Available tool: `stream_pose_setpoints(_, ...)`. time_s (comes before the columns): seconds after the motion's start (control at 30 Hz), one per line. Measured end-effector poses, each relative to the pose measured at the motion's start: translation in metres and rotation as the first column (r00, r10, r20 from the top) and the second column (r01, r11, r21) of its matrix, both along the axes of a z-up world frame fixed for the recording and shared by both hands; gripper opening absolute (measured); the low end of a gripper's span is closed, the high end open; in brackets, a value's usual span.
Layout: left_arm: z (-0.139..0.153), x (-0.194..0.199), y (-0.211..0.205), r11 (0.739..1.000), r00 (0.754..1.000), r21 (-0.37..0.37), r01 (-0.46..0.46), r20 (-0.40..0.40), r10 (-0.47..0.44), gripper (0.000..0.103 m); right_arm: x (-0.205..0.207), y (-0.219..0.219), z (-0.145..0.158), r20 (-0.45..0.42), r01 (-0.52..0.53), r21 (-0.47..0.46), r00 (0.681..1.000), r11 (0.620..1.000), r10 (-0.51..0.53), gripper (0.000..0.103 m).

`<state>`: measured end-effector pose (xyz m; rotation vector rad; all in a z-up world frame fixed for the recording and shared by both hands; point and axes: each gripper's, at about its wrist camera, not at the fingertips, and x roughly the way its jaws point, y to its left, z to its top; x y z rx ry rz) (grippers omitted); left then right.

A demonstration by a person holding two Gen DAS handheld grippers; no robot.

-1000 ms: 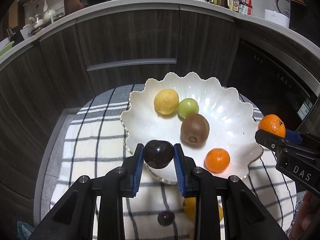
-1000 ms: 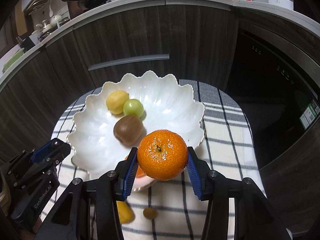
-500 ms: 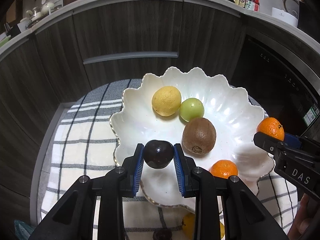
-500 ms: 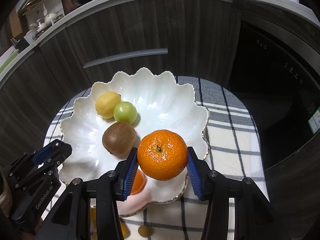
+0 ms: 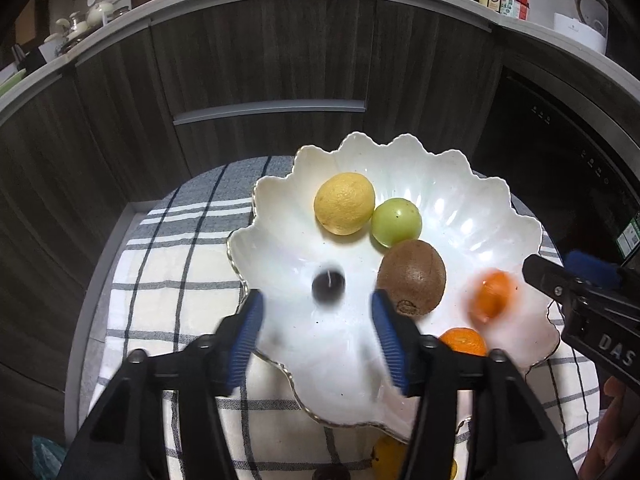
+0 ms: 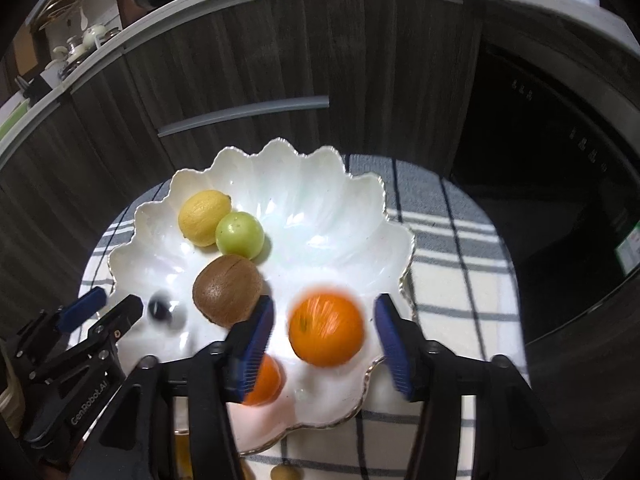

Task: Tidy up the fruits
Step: 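Open both tools to drop the plum and mandarin into the bowl, then move both tools back toward the small brown fruit and mango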

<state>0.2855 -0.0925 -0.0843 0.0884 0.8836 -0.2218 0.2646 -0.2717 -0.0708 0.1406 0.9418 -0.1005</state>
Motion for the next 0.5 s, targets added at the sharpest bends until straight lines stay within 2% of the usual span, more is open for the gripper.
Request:
stream_pose_setpoints(0.03,0.001,0.0,0.001,1.0,1.0,0.0,-0.003,0.002,0.003,0.066,-0.002,0.001,0.003,0.013,0.003,-0.016,1.0,1.0,-0.002,0.07)
stream_pose_setpoints(0.1,0.004,-0.002,0.002,1.0,1.0,0.003,-0.008,0.01,0.008,0.069,-0.006,0.002,0.009,0.037,0.01,-0.042,0.999,0.999,-0.008,0.073)
stream_pose_setpoints(0.33,0.017,-0.012,0.007,1.0,0.999,0.005,-0.021,0.038,0.021,0.078,-0.015,0.003,0.02,0.052,0.027,-0.052,0.998,0.998,-0.024,0.073)
stream_pose_setpoints(0.5,0.029,-0.024,0.014,0.999,0.997,0.008,-0.032,0.065,0.031,0.079,-0.026,0.007,0.027,0.061,0.026,-0.053,0.998,0.998,-0.023,0.073)
